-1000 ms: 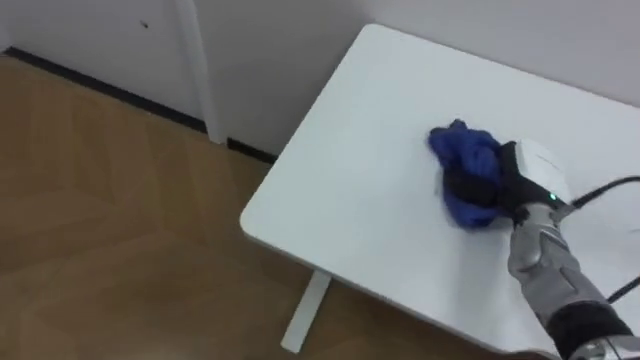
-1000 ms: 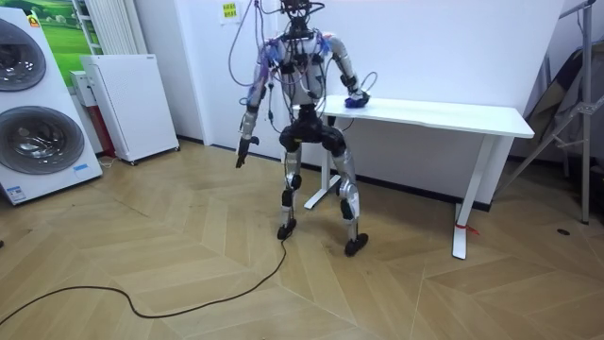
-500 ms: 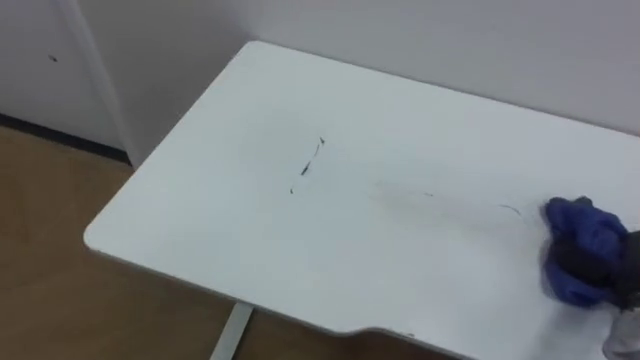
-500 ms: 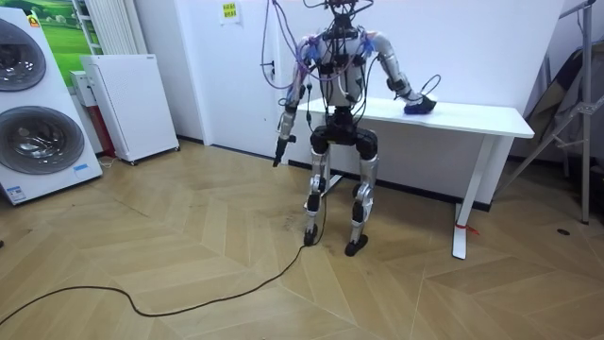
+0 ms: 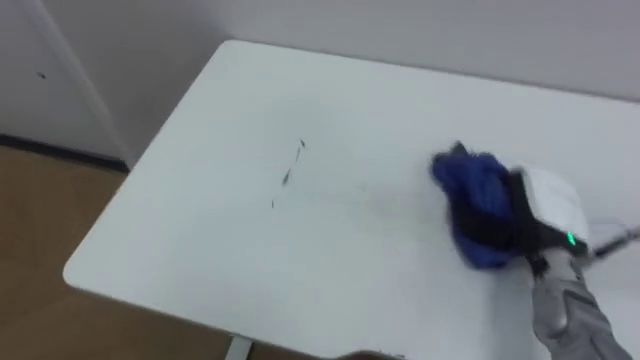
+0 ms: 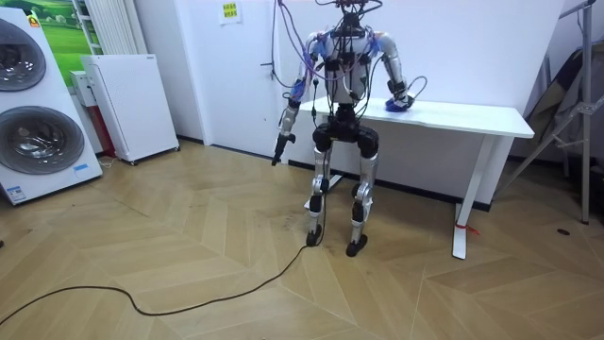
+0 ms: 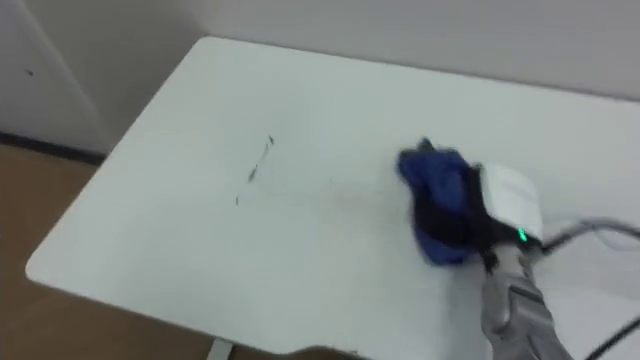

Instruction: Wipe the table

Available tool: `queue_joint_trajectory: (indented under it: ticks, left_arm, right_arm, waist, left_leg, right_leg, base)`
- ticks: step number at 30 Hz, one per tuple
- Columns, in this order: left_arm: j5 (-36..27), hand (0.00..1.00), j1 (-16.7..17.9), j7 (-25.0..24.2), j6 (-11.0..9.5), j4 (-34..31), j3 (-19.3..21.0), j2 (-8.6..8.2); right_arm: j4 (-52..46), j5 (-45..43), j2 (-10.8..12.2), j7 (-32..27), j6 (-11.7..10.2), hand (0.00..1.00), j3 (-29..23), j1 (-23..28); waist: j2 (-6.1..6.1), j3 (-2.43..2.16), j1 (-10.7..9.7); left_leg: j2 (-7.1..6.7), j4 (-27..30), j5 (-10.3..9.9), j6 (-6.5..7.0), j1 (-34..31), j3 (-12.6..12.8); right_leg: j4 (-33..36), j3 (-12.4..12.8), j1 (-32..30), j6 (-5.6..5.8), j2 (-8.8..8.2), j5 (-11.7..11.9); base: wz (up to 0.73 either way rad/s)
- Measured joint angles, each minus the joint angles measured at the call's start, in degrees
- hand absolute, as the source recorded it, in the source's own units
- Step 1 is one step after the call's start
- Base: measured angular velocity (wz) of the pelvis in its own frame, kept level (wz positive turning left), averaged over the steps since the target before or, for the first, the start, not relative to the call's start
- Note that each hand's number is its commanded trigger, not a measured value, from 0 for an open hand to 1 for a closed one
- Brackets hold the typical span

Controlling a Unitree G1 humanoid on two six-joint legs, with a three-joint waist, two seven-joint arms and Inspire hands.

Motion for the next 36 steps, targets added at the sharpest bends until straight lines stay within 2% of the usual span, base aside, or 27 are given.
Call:
queue_joint_trajectory:
  ticks: [1, 2, 5, 8, 9, 10, 11, 12, 13, 14, 16, 18, 19, 21, 23, 25, 26, 27, 28, 31, 33, 34, 35, 36]
  left_arm:
    - [1.27, 0.00, 0.04, 0.28, -0.19, -0.20, 0.83, 0.05]
    - [1.26, 0.00, 0.03, 0.37, -0.21, -0.22, 1.02, 0.06]
    - [0.81, 0.00, -0.02, 0.40, -0.47, -0.26, 0.99, 0.41]
    - [0.63, 0.00, -0.97, 0.35, -0.60, -0.34, 0.07, 0.31]
    - [0.57, 0.00, -1.27, 0.11, -0.62, -0.37, -0.90, 0.20]
    - [0.47, 0.00, -2.28, -0.22, -0.30, -0.28, -1.95, 0.11]
    - [0.48, 0.00, -2.68, -0.20, -0.04, -0.09, -2.39, -0.03]
    - [0.48, 0.00, -3.34, -0.22, 0.10, 0.27, -2.65, -0.57]
    - [0.55, 0.00, -3.76, -0.26, 0.21, 0.54, -2.79, -1.13]
    - [0.57, 0.00, -4.16, -0.26, 0.27, 0.46, -3.02, -1.34]
    - [0.54, 0.00, -5.35, -0.67, 0.16, 0.26, -5.21, -1.50]
    - [0.52, 0.00, -5.09, -2.01, 0.06, -0.17, -6.07, -1.66]
    - [0.50, 0.00, -4.38, -2.51, 0.33, -0.25, -6.02, -1.64]
    - [0.54, 0.00, -2.39, -2.56, 0.92, -0.51, -5.73, -1.59]
    - [0.46, 0.00, -0.31, -2.50, 1.11, -0.70, -5.21, -1.46]
    - [0.56, 0.00, 1.69, -2.09, 0.95, -0.36, -2.14, -1.52]
    - [0.56, 0.00, 2.09, -1.87, 0.82, -0.04, -1.50, -1.46]
    - [0.73, 0.00, 2.74, -1.23, 0.71, 0.51, -0.35, -1.33]
    - [1.26, 0.00, 2.72, -1.13, 0.53, 0.78, 1.15, -1.33]
    - [1.26, 0.00, 2.51, -0.72, -0.36, 0.92, 2.51, -1.22]
    - [1.25, 0.00, 2.28, -0.04, -0.85, 0.90, 2.28, -1.22]
    - [1.26, 0.00, 1.34, -0.15, -0.82, 0.92, 1.77, -1.14]
    - [1.13, 0.00, 0.79, -0.14, -0.83, 0.92, 1.43, -1.14]
    - [0.92, 0.00, -0.60, -0.04, -0.82, 0.92, 0.19, -1.29]
  right_arm:
    - [1.65, 0.90, -0.09, -1.08, -0.05, 1.00, -3.03, 2.21]
    - [2.31, 1.45, -0.15, -1.33, -0.05, 1.00, -4.33, 2.92]
    - [4.28, 2.83, -0.70, -1.21, 0.71, 1.00, -7.73, 3.64]
    - [3.09, 3.82, -0.88, 1.16, 3.95, 1.00, -7.22, 0.65]
    - [1.76, 3.88, -0.95, 2.84, 6.39, 1.00, -6.16, -0.78]
    - [0.59, 3.82, -1.25, 4.19, 8.38, 1.00, -4.28, -2.23]
    - [0.00, 3.82, -1.26, 4.82, 9.38, 1.00, -3.25, -3.20]
    - [-1.77, 3.57, -1.06, 7.05, 11.11, 1.00, -0.94, -6.03]
    - [-3.41, 1.70, -0.82, 9.35, 12.16, 1.00, 2.73, -9.44]
    - [-4.01, 0.88, -0.81, 10.27, 12.42, 1.00, 4.59, -11.15]
    - [-8.38, -1.41, 0.31, 13.63, 12.24, 1.00, 11.00, -15.68]
    - [-9.97, -2.21, 0.48, 14.54, 10.58, 1.00, 12.34, -17.39]
    - [-9.76, -2.14, 0.46, 14.69, 10.05, 1.00, 12.37, -17.71]
    - [-9.13, -2.14, 0.42, 14.79, 9.73, 1.00, 12.32, -17.28]
    - [-5.54, -0.59, -0.04, 13.24, 7.61, 1.00, 11.79, -15.16]
    - [-2.97, 2.46, 0.03, 7.78, 3.20, 1.00, 8.06, -9.71]
    - [-1.88, 2.89, 0.03, 6.57, 2.34, 1.00, 7.03, -8.63]
    - [0.35, 3.60, 0.06, 4.65, 0.99, 1.00, 4.07, -6.29]
    - [2.15, 4.33, 0.09, 3.48, 0.28, 1.00, 0.29, -3.92]
    - [6.94, 6.66, -0.14, 1.80, 0.00, 1.00, -7.89, -1.04]
    - [7.74, 7.81, -0.69, 1.68, 0.78, 1.00, -8.80, -0.63]
    - [7.36, 7.67, -0.77, 1.70, 1.53, 1.00, -8.64, -1.07]
    - [6.72, 7.32, -0.74, 1.73, 2.15, 1.00, -8.34, -1.16]
    - [5.28, 6.43, -0.43, 1.85, 4.00, 1.00, -6.92, -1.94]
  waist:
    - [-0.60, -0.24, 0.03]
    - [-0.66, -0.35, 0.02]
    - [-0.22, -0.44, -0.29]
    - [0.63, -0.24, 0.11]
    - [0.97, -0.16, 0.20]
    - [1.28, 0.05, 0.69]
    - [1.42, 0.13, 1.21]
    - [1.23, 0.66, 2.14]
    - [1.76, 1.04, 3.24]
    - [1.77, 1.43, 3.70]
    - [1.90, 2.11, 4.67]
    - [1.99, 2.15, 5.95]
    - [1.92, 1.98, 6.49]
    - [1.73, 1.86, 6.61]
    - [1.61, 1.80, 6.18]
    - [1.61, 1.36, 4.13]
    - [1.52, 1.06, 3.55]
    - [1.13, 0.53, 2.36]
    - [0.82, 0.37, 1.19]
    - [0.83, 0.19, 0.12]
    - [1.18, 0.19, 0.25]
    - [1.44, 0.26, -0.05]
    - [1.63, 0.24, 0.06]
    - [2.32, 0.34, 0.59]
  left_leg:
    - [-0.17, -0.02, -0.24, 0.38, 0.47, 0.02]
    - [-0.21, -0.02, -0.40, 0.61, 0.57, 0.02]
    - [-0.25, -0.21, -0.89, 1.35, 1.34, -0.19]
    - [-0.29, -0.46, -1.08, 1.40, 1.41, 0.21]
    - [-0.27, -0.31, -1.07, 1.38, 1.03, 0.38]
    - [-0.06, 0.01, -1.07, 1.37, 0.55, 1.13]
    - [0.09, -0.02, -1.05, 1.31, 0.36, 1.69]
    - [0.12, -0.12, -0.90, 1.16, -0.18, 2.56]
    - [0.09, 0.00, -0.78, 1.26, -0.96, 3.07]
    - [0.08, 0.00, -0.70, 1.30, -1.17, 3.16]
    - [0.09, -0.14, -0.21, 1.26, -2.33, 2.66]
    - [0.07, -0.25, -0.04, 1.31, -2.88, 2.22]
    - [-0.17, -0.08, 0.03, 1.40, -2.71, 1.07]
    - [-0.35, -0.23, 0.01, 1.48, -2.77, -0.08]
    - [-0.38, -0.29, 0.01, 1.49, -2.57, -0.91]
    - [-0.68, -0.88, 0.02, 1.50, -0.96, -2.30]
    - [-0.72, -1.30, 0.02, 1.50, -0.28, -2.33]
    - [-0.89, -1.96, 0.02, 1.51, 1.01, -2.32]
    - [-1.04, -2.10, 0.01, 1.52, 1.86, -2.34]
    - [-1.27, -2.58, 0.00, 1.54, 4.35, -2.21]
    - [-1.29, -2.72, -0.17, 1.82, 5.28, -1.97]
    - [-1.25, -1.90, -0.59, 2.47, 5.30, -1.83]
    - [-1.24, -1.51, -0.81, 2.83, 5.25, -1.64]
    - [-1.22, -0.76, -1.15, 3.34, 5.17, -1.40]
  right_leg:
    - [-0.43, -0.01, 0.74, 0.35, -0.08, 0.22]
    - [-0.58, -0.13, 0.91, 0.48, -0.10, 0.31]
    - [-0.86, -2.78, 1.92, 0.83, -0.24, 1.23]
    - [-0.45, -2.94, 1.45, 0.81, -0.46, 1.61]
    - [-0.20, -2.77, 0.92, 0.73, -0.47, 1.84]
    - [0.49, -2.65, -0.05, 0.56, -0.49, 1.95]
    - [0.79, -2.54, -0.68, 0.38, -0.49, 2.08]
    - [1.93, -2.54, -2.10, 0.09, -0.52, 2.26]
    - [2.57, -2.69, -3.76, -0.37, -0.46, 2.62]
    - [2.50, -2.71, -4.18, -0.54, -0.34, 2.89]
    - [2.16, -2.56, -5.30, -0.78, 0.02, 3.18]
    - [1.66, -2.71, -5.58, -0.78, 0.12, 3.18]
    - [0.97, -2.79, -5.37, -0.70, 0.21, 3.22]
    - [1.27, -2.90, -5.23, -0.46, 0.11, 3.08]
    - [1.10, -3.22, -4.53, -0.47, 0.11, 3.08]
    - [-0.20, -4.58, -1.33, -0.46, -0.06, 3.08]
    - [-0.61, -4.57, -0.52, -0.45, -0.05, 3.08]
    - [-1.44, -4.44, 1.20, -0.31, -0.06, 2.99]
    - [-2.17, -4.65, 2.87, -0.15, -0.12, 3.08]
    - [-2.42, -4.55, 5.29, 0.24, -0.35, 3.31]
    - [-1.73, -5.11, 5.55, 0.47, -0.64, 3.17]
    - [-0.38, -6.62, 5.27, 1.08, -0.97, 2.80]
    - [0.57, -6.94, 4.61, 1.43, -1.20, 2.58]
    - [3.95, -7.34, 2.95, 2.20, -2.01, 2.05]
  base:
    - [0.07]
    - [-0.09]
    - [-0.13]
    - [-0.14]
    - [-0.21]
    - [-0.26]
    - [-0.47]
    - [-0.70]
    - [-0.71]
    - [-0.50]
    - [-0.06]
    - [0.19]
    - [0.36]
    - [0.38]
    - [0.36]
    - [0.56]
    - [0.50]
    - [0.46]
    - [0.44]
    - [0.04]
    - [-0.41]
    - [-0.40]
    - [-0.43]
    - [-0.55]
